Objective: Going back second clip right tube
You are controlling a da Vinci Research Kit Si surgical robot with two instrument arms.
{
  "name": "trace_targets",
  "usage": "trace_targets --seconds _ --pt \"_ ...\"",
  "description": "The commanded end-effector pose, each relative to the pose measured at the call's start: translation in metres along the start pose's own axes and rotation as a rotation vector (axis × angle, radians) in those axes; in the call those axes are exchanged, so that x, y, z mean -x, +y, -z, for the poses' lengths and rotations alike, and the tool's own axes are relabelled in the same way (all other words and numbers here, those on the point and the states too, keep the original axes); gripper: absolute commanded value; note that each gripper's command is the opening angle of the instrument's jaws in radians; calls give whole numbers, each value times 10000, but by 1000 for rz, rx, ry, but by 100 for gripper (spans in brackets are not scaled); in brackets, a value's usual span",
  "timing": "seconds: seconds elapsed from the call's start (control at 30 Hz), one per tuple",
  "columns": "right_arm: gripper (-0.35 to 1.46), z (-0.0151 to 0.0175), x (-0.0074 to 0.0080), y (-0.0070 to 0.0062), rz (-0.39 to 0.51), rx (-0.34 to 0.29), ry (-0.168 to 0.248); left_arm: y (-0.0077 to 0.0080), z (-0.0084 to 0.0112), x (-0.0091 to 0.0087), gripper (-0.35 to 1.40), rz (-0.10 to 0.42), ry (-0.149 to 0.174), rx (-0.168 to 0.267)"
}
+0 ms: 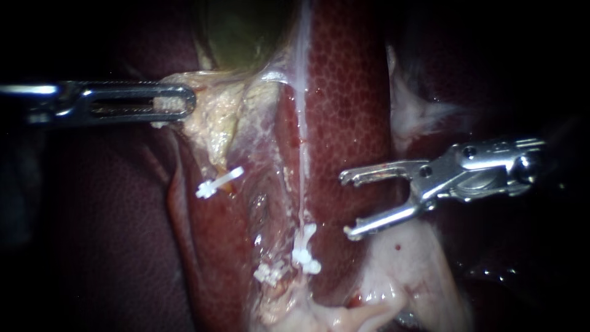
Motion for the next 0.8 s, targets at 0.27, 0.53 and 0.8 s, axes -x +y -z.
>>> trace_targets --seconds 0.27,0.53,0.8 --pt "60 11 -12 -6 -3 -2 22 0 0 0 -35 0 0 0" --pt "60 15 -16 -7 6 -2 28 0 -1 -1 -35 0 0 0" --pt "60 15 -16 -7 6 -2 30 1 -10 -8 -35 -4 -6 5"
